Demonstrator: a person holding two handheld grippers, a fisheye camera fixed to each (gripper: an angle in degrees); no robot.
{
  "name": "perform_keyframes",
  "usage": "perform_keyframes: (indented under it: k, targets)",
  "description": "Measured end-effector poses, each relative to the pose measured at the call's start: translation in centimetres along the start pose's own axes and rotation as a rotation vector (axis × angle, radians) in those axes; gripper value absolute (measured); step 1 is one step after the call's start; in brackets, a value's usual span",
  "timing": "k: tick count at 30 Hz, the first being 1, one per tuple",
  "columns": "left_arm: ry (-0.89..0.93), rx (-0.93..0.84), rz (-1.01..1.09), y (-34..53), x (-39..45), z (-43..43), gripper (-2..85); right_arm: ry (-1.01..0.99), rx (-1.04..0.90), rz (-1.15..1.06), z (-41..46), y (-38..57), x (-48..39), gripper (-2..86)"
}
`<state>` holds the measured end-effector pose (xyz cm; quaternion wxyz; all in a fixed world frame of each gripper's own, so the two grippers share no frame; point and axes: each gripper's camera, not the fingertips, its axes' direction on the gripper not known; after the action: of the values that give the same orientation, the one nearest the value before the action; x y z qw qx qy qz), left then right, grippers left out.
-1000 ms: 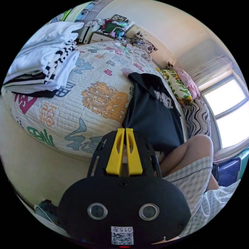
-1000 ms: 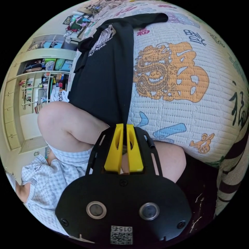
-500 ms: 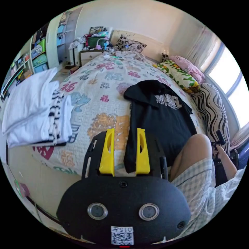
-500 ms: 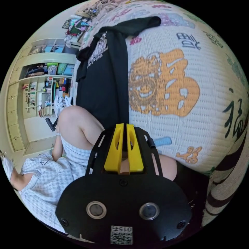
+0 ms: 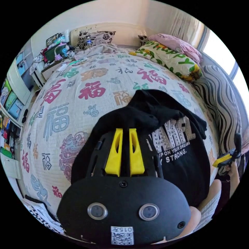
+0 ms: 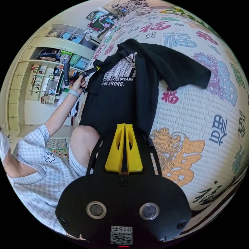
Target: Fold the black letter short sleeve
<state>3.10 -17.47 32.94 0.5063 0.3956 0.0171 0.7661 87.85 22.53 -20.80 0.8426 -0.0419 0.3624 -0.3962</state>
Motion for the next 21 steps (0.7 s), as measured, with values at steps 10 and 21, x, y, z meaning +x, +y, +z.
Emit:
perform_keyframes:
  k: [10, 21]
  targets:
    - [0.166, 0.156, -0.355, -6.0, -12.1, -2.6, 5.5, 0.121, 0.216, -0.168, -4.4, -10.7, -2.7, 3.5]
    - [0.181, -0.045, -0.183, -10.5, -11.2, 1.6, 9.5, 0.202, -0.059, -0.216, 3.3, -31.6, -7.3, 9.9]
